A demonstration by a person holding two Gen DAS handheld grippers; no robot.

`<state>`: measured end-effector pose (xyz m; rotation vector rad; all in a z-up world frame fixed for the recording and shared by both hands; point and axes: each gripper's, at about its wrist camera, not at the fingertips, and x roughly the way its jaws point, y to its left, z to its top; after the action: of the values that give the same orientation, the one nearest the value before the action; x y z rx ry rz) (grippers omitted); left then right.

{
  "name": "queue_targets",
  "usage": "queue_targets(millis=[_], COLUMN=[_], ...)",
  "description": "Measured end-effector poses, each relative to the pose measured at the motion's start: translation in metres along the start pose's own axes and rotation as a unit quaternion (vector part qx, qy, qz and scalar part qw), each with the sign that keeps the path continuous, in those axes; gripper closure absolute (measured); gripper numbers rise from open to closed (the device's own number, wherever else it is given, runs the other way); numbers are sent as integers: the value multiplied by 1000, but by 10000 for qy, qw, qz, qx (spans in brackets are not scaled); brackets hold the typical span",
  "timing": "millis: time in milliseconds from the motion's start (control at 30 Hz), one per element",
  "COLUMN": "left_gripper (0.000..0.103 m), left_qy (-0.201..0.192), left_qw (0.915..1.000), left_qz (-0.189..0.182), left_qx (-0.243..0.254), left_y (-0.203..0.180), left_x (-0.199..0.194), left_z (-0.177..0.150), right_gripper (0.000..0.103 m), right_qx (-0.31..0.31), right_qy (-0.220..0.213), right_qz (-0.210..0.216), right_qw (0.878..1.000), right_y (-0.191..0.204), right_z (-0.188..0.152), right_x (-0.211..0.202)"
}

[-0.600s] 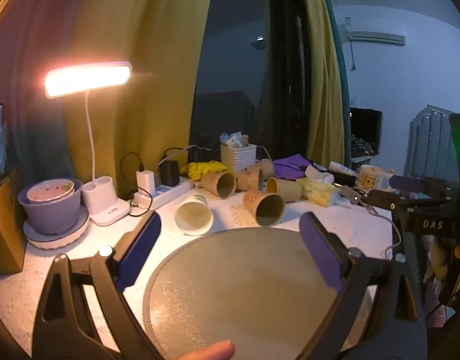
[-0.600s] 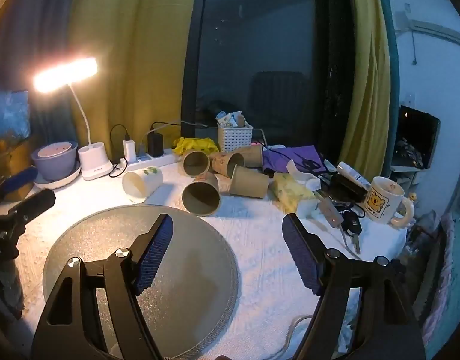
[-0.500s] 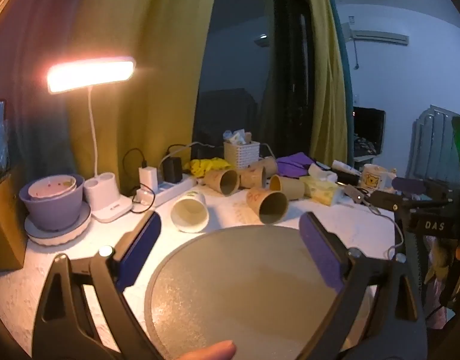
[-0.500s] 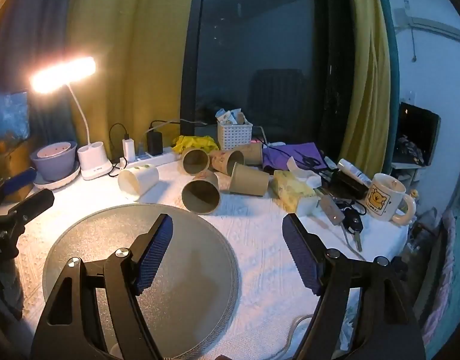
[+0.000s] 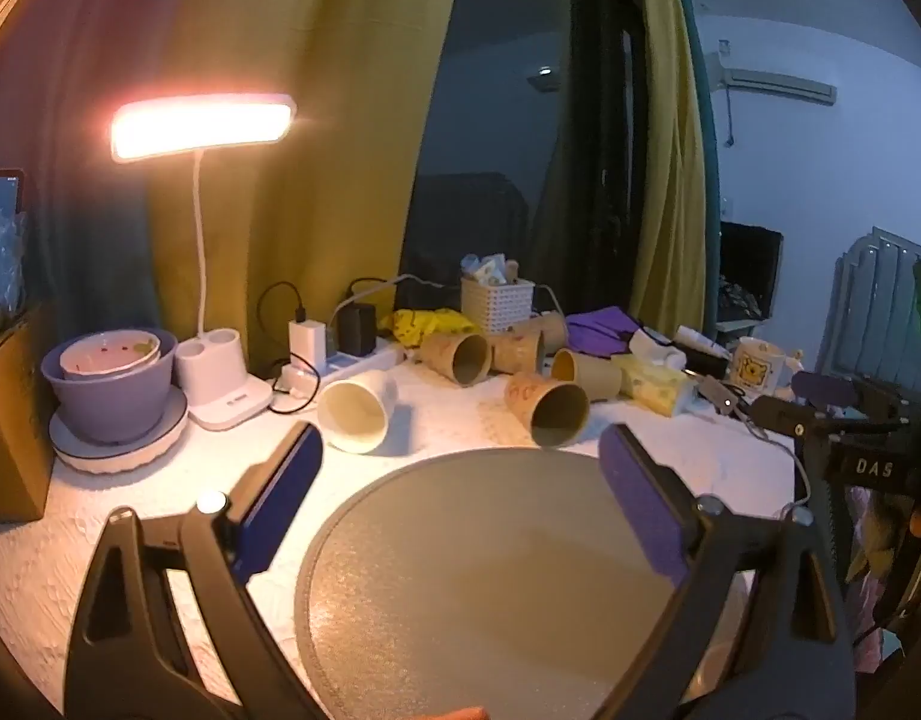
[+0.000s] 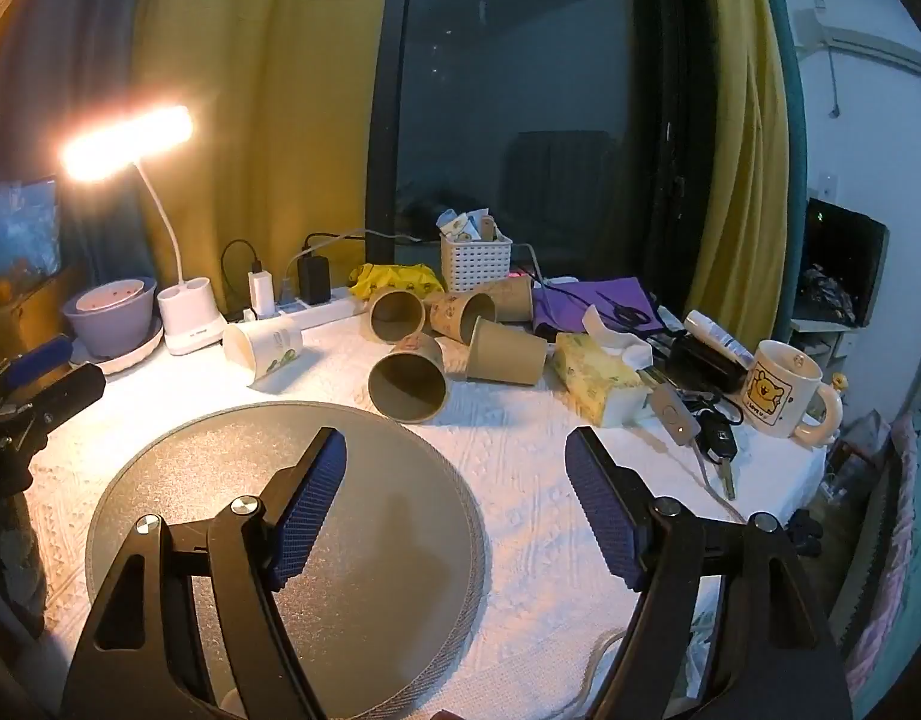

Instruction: Flip cup upright

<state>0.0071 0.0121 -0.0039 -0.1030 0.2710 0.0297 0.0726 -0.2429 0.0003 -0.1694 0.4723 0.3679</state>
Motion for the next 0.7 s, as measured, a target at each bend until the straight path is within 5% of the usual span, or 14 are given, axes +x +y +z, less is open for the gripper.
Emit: queue_targets(millis=[700], left_gripper=[9], left_qy=[10], left_qw=[10000], left_qz=[-2], left_qx=[-15], left_y=[-1], left_x=[0], left_z=[0], right_gripper=[24], right_qx=[-28], right_qy=[-26], right_qz=[4], right_qw=[10000], right_y=[0], right_z=[3], right_x=[-2])
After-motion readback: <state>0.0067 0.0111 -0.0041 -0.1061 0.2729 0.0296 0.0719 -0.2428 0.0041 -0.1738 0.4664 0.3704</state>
